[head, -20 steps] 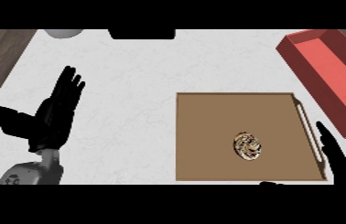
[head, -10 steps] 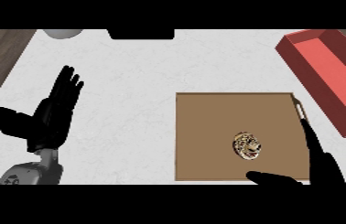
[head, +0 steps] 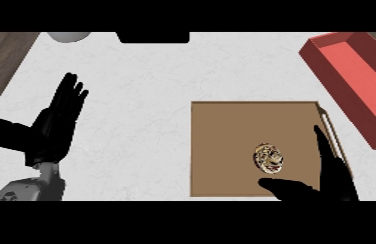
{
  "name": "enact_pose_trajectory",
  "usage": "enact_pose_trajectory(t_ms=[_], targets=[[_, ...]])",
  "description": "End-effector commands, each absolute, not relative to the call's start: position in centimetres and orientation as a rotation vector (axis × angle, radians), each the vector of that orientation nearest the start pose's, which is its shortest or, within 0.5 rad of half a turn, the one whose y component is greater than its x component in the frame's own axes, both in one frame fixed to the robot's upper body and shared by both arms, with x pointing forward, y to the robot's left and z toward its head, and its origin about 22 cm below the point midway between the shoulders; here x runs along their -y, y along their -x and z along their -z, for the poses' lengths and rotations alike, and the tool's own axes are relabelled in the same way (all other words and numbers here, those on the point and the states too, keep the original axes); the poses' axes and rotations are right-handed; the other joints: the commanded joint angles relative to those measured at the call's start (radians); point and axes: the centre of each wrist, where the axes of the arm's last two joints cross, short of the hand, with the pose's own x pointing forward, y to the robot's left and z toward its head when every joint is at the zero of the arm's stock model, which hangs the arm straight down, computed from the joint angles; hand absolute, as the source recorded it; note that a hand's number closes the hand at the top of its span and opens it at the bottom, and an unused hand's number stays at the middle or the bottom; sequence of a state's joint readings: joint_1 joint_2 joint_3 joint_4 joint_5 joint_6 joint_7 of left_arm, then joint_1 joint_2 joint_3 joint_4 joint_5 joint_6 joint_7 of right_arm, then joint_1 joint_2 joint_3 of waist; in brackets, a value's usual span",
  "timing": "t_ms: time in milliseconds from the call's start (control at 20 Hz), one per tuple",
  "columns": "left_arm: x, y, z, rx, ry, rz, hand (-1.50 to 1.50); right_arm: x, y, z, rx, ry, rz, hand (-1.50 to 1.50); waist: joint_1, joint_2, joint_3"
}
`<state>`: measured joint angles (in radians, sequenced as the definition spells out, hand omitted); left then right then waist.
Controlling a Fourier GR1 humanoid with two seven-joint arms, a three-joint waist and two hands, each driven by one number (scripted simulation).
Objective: Pick the cupcake from the tray and place it in the cardboard box
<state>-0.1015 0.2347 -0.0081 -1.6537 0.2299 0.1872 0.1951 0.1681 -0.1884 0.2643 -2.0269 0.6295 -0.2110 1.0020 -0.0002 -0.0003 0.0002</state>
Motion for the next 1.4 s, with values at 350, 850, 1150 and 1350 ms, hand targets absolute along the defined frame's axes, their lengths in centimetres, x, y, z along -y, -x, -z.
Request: enact_pose_trajectory(t_ms=[350,850,1150,1350], targets=[[-28.5,-26.8,-5.4,1.56,-0.09,-0.133,0.0,21.0,-18.6,-6.1,0.897,0.761,-0.156,-1.5,-0.002,0.0,0.0],[-25.4,-27.1,-6.4,1.548,-0.065,-0.111,0.0,19.9,-21.1,-4.4,0.898,0.719,-0.184,-1.5,-0.001,0.0,0.0],[-27.4,-26.2,-6.3,1.547,-0.065,-0.112,0.0,20.1,-21.4,-2.8,0.863,0.706,-0.202,-1.5,0.0,0.0,0.0],[-26.8,-25.2,-7.6,1.544,-0.081,-0.124,0.0,18.8,-20.3,-1.9,0.863,0.673,-0.197,-1.5,0.001,-0.001,0.0]])
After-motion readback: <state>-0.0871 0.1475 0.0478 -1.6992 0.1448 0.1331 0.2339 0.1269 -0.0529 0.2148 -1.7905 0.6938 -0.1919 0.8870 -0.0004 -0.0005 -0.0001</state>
